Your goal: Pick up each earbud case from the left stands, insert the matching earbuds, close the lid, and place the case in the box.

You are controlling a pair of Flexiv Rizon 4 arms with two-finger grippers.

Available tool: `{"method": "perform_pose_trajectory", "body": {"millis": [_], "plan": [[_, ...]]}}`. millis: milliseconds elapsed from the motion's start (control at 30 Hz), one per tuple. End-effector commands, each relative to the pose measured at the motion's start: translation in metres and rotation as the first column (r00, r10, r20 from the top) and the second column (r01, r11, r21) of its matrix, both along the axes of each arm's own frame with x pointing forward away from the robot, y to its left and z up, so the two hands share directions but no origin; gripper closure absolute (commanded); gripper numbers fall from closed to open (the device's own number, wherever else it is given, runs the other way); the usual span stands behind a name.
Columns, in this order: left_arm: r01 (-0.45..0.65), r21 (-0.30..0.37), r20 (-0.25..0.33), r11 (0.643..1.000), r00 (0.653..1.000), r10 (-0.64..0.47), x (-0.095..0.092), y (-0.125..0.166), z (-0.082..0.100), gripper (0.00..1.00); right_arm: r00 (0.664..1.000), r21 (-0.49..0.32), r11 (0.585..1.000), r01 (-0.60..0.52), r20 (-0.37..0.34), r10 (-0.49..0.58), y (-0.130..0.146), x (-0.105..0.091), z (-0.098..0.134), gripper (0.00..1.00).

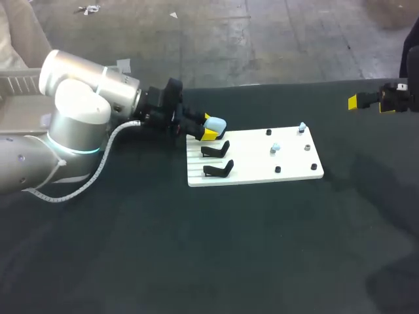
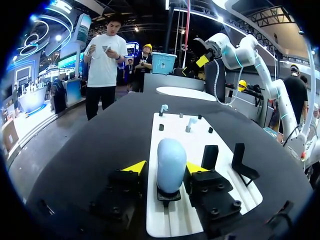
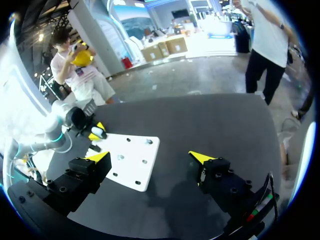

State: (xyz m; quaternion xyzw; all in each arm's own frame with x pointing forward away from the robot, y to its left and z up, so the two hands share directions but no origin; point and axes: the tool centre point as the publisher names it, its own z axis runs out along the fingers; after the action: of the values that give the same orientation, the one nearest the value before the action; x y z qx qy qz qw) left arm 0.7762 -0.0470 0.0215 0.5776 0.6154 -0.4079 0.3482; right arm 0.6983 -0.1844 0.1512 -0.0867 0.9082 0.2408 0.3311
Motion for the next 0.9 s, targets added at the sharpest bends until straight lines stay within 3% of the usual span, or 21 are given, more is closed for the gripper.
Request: {"method": "perform_pose_trajectory", "body": {"millis": [33,400,567,900], "plan": [[0.004,-0.003,0.0,1.0,1.0,-0.004,0.002,0.001,-0.001,0.58,1.0,0.001,1.0,-0.002,0.0,0.002,0.0,0.0,-0.001,0.0],[0.01,-0.003,0.002,1.0,1.0,-0.01,0.003,0.0,-0.001,0.83,1.0,0.001,1.0,-0.002,0.0,0.002,0.0,0.0,-0.001,0.0],[0.018,-0.009,0.002,1.0,1.0,-0.018,0.0,0.0,0.001,1.0,1.0,0.001,1.0,-0.002,0.0,0.002,0.0,0.0,-0.001,0.0],[0.006,-0.031,0.03,0.999,1.0,-0.005,-0.006,0.005,0.033,1.0,1.0,0.001,1.0,-0.002,0.0,0.002,0.0,0.0,-0.001,0.0]]}}
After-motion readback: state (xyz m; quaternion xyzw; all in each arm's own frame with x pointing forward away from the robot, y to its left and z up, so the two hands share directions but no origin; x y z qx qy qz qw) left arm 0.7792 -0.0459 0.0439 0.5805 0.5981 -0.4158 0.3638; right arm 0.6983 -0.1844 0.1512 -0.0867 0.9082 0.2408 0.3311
